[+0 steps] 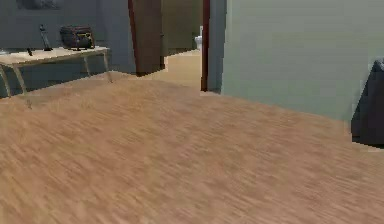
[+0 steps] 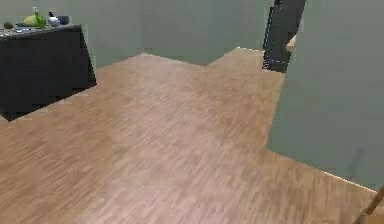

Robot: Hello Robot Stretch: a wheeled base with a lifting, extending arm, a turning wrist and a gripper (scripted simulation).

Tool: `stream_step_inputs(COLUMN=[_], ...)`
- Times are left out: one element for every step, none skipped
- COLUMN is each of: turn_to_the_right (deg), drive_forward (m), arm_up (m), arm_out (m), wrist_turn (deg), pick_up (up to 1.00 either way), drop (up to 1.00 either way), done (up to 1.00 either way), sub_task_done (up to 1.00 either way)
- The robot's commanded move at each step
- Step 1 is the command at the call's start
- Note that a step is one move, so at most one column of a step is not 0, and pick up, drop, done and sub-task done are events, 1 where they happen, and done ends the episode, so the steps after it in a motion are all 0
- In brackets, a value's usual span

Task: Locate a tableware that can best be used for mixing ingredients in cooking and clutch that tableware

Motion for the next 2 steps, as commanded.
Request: stream_step_inputs(turn_to_the_right=[45.0,9.0], drive_forward=[0.0,0.0], arm_up=[0.0,0.0], arm_out=[0.0,0.0], wrist_turn=[0.0,0.0], pick_up=[0.0,0.0], drop=[0.0,0.0], done=[0.0,0.0], sub_task_done=[0.0,0.0])
